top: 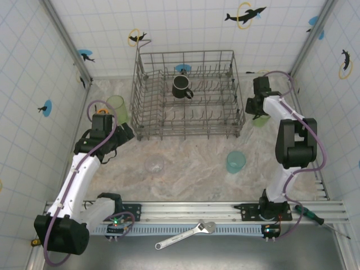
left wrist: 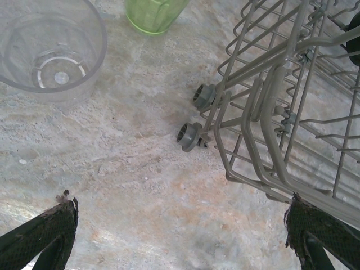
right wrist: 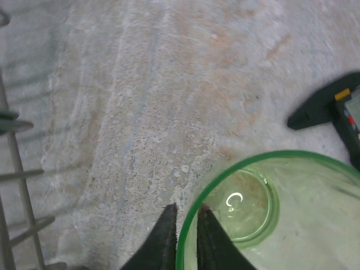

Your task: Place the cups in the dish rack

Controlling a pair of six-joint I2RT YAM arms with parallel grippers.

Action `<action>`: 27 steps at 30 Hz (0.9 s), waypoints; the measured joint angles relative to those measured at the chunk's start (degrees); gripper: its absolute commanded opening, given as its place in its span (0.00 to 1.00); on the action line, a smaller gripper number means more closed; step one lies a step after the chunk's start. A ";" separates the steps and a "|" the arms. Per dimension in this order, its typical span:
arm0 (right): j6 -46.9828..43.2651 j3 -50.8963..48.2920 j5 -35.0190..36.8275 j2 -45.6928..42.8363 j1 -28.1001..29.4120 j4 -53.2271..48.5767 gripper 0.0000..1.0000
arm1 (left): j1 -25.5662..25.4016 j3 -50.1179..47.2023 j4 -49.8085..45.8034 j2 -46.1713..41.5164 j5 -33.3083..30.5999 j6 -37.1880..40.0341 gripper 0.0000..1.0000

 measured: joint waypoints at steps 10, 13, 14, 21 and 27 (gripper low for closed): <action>0.17 1.01 -1.20 -0.20 -0.28 -0.37 0.00 | 0.00 0.39 -0.83 -1.01 -1.16 0.11 0.98; 0.39 1.38 -2.49 -0.74 -0.28 -1.33 0.00 | 0.00 1.88 -2.34 -0.83 -2.64 0.22 0.98; 0.46 1.79 -2.89 -1.03 -0.28 -1.73 0.00 | 0.00 2.54 -2.75 -0.68 -3.08 0.26 0.98; 0.70 8.37 -3.58 -4.96 0.61 -3.37 0.00 | 0.00 4.83 -3.56 -0.48 -4.92 1.07 0.98; 0.83 15.41 -3.19 -7.50 4.92 -3.93 0.00 | 0.00 7.74 -4.79 1.62 -4.02 1.03 0.98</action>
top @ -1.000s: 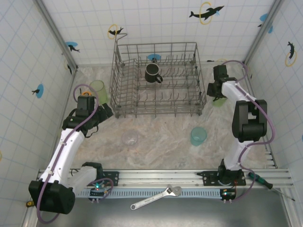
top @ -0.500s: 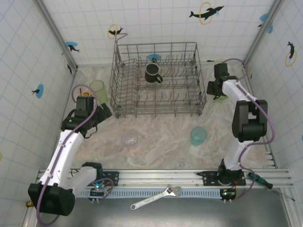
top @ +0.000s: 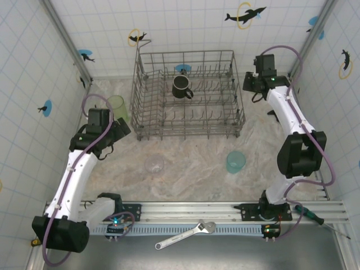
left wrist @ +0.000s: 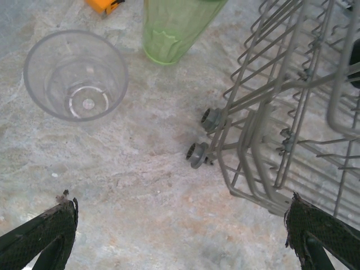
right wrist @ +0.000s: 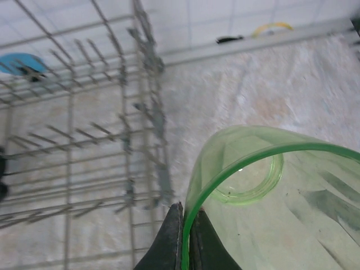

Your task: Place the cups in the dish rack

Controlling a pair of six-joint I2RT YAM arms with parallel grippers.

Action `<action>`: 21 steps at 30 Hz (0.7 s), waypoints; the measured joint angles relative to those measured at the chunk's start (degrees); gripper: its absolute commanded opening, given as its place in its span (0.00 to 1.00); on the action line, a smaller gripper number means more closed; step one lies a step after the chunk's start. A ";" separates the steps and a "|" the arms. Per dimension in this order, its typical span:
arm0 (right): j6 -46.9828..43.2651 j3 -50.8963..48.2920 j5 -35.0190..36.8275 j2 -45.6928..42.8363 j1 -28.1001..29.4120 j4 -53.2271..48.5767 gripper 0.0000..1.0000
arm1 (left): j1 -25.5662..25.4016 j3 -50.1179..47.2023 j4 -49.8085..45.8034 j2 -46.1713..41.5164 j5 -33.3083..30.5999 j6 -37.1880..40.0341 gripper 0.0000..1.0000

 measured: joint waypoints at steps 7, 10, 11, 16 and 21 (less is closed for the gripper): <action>0.28 2.16 -1.40 -0.66 6.58 -0.07 0.00 | 0.00 5.81 -0.24 1.16 1.64 0.00 0.97; 0.57 2.27 -2.36 -0.66 8.92 -0.09 0.00 | 0.00 8.13 -0.20 2.62 3.08 -0.02 0.98; 0.72 2.38 -2.75 -0.66 9.66 0.04 0.00 | 0.00 8.79 -0.20 3.04 3.58 -0.04 0.97; 1.33 2.99 -4.87 -0.66 13.33 1.77 0.00 | 0.00 12.79 0.02 5.22 6.56 -0.61 0.98; 1.97 3.02 -7.65 -0.59 16.00 3.98 0.00 | 0.00 16.55 1.62 7.48 10.71 -1.86 0.98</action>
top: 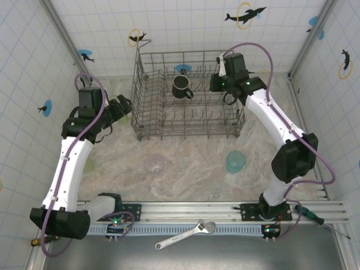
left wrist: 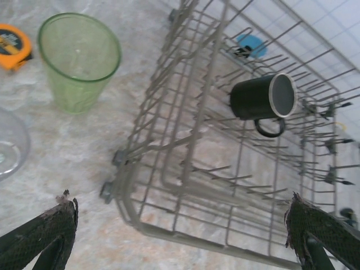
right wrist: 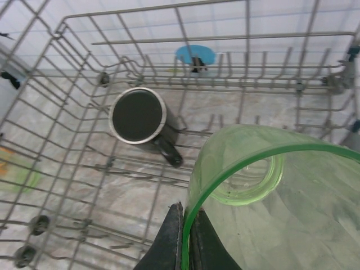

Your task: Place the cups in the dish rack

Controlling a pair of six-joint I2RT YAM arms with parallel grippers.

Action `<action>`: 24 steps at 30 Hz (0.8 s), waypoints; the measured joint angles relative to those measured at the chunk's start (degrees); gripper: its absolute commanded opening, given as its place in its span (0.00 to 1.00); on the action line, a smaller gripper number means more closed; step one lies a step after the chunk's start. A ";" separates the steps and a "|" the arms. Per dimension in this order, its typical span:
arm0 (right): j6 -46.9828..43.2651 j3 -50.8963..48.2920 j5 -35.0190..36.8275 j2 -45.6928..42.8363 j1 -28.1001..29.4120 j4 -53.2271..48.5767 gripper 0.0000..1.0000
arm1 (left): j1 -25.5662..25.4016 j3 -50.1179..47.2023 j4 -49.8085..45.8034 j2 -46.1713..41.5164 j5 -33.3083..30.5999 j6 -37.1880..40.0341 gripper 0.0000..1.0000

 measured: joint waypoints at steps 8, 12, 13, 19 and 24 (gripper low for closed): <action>1.95 -0.02 -6.29 0.33 0.92 4.42 0.00 | 0.00 3.04 5.16 3.61 7.13 -3.48 0.98; 4.02 -1.25 -10.01 0.35 0.92 8.57 0.00 | -0.24 4.74 7.06 5.33 9.86 -4.76 0.98; 4.72 -2.08 -11.15 0.33 0.92 9.86 0.00 | -0.44 5.25 7.69 5.73 10.38 -5.20 0.97; 8.55 -8.13 -16.74 0.33 0.92 16.96 0.00 | -2.03 8.90 10.54 8.26 12.94 -7.10 0.98; 11.76 -11.96 -21.40 0.31 0.85 22.69 0.00 | -4.70 11.93 13.14 11.28 13.66 -8.68 0.97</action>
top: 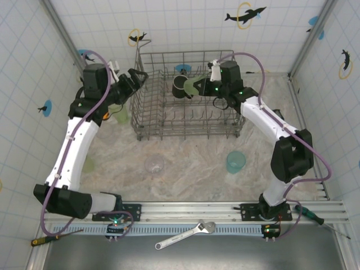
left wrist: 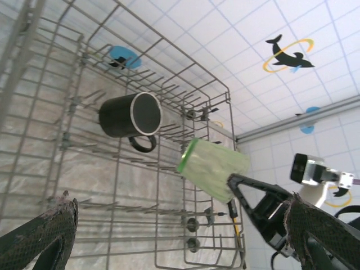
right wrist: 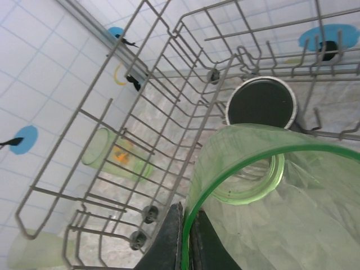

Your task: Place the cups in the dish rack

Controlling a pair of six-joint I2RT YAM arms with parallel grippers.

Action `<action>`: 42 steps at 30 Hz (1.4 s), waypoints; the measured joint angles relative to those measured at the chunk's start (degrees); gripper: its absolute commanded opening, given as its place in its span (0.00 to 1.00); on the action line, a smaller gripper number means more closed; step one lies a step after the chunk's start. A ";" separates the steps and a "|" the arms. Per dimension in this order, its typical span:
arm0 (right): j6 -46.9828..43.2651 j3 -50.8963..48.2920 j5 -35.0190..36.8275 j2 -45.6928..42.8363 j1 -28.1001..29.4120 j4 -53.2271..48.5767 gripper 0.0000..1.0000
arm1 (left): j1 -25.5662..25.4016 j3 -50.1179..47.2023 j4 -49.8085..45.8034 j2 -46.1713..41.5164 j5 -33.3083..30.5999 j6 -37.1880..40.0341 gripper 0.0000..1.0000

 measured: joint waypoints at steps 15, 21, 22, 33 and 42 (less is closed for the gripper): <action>14.75 -12.07 -11.82 -2.19 -4.70 23.89 0.00 | -7.89 0.13 11.47 10.69 2.80 -5.46 0.98; 19.80 -15.06 -13.79 -2.19 -4.90 31.78 0.00 | -8.74 0.13 17.00 14.05 4.11 -8.74 0.98; 20.68 -15.63 -13.97 -2.19 -4.87 33.46 0.00 | -8.74 0.11 17.94 14.43 4.22 -9.31 0.98; 31.34 -21.51 -15.32 -2.19 -4.83 51.25 0.00 | -8.74 -6.23 33.42 16.87 6.88 -19.80 0.98; 36.22 -22.14 -15.91 -2.19 -4.13 59.54 0.00 | -8.74 -7.32 39.69 18.47 9.51 -25.33 0.98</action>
